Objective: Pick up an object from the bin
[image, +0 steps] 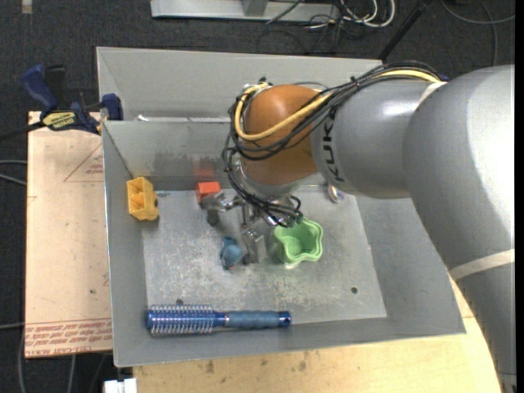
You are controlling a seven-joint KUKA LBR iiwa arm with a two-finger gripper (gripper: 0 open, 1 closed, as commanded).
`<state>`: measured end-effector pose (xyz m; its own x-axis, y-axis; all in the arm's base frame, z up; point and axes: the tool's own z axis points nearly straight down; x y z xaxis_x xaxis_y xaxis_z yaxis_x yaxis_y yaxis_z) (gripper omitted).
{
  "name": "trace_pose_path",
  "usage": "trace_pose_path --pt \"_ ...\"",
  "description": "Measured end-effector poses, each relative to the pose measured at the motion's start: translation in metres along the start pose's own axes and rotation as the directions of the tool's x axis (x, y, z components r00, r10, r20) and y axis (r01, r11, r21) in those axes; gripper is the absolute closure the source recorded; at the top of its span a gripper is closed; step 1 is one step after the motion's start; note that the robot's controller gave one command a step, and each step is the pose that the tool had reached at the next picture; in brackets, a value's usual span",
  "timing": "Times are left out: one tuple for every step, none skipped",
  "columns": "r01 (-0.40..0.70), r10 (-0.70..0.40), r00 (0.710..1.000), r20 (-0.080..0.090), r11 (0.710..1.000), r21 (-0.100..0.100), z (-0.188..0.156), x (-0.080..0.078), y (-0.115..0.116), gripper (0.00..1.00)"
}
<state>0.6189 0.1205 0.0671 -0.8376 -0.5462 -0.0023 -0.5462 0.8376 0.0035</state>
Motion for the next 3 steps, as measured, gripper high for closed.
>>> trace_pose_path --pt "-0.102 0.102 0.995 -0.001 0.995 0.002 -0.003 0.02 0.017 0.0" --pt "-0.105 0.105 0.994 0.001 0.994 0.002 -0.004 0.02 0.016 1.0" --pt "-0.271 0.271 0.963 -0.001 0.963 -0.001 -0.002 0.021 0.101 1.0"
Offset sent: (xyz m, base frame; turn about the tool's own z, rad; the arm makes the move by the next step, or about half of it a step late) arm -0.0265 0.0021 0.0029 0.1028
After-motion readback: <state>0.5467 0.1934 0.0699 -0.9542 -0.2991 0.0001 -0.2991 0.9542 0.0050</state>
